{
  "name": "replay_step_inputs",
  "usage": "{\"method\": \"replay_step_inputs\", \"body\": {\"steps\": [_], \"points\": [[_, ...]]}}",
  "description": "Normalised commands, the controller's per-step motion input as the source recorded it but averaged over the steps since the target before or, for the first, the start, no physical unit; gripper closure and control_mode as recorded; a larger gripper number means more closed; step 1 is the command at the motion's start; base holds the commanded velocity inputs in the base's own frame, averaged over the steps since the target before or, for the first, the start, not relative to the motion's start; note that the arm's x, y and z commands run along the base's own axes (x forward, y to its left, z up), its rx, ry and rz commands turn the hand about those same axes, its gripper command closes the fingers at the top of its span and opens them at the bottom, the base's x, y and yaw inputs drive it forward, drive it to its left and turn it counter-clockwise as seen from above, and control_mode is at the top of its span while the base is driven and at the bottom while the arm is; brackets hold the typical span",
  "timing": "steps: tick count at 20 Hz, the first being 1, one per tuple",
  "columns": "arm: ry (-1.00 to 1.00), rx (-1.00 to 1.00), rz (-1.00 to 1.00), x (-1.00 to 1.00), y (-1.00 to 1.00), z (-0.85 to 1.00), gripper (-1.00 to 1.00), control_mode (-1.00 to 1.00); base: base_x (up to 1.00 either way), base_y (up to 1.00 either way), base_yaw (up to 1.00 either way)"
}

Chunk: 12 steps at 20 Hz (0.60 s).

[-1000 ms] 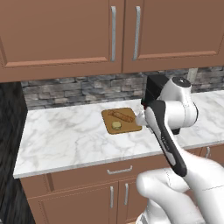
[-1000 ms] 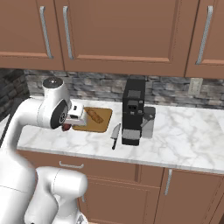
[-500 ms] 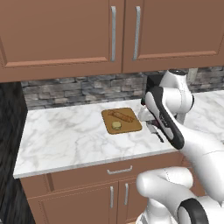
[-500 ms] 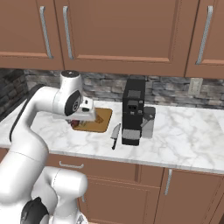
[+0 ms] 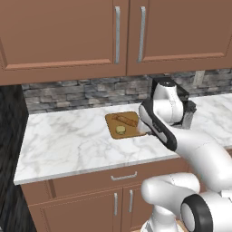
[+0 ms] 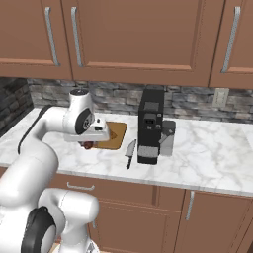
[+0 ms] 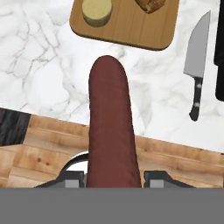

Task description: Retrieve the sausage and cheese from the fridge and place them on the cutting board on the counter.

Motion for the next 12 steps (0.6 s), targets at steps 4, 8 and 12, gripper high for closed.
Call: {"method": "replay_step_inputs", "body": {"steps": [4, 8, 12], "points": [[0.06, 0.0, 0.06, 0.25, 0.0, -0.36, 1.0, -1.0, 0.0, 0.0, 0.0], [0.03, 0.02, 0.05, 0.43, 0.0, -0.2, 1.0, -1.0, 0.0, 0.0, 0.0], [0.14, 0.07, 0.0, 0.56, -0.04, -0.05, 1.0, -1.0, 0.0, 0.0, 0.0]]}}
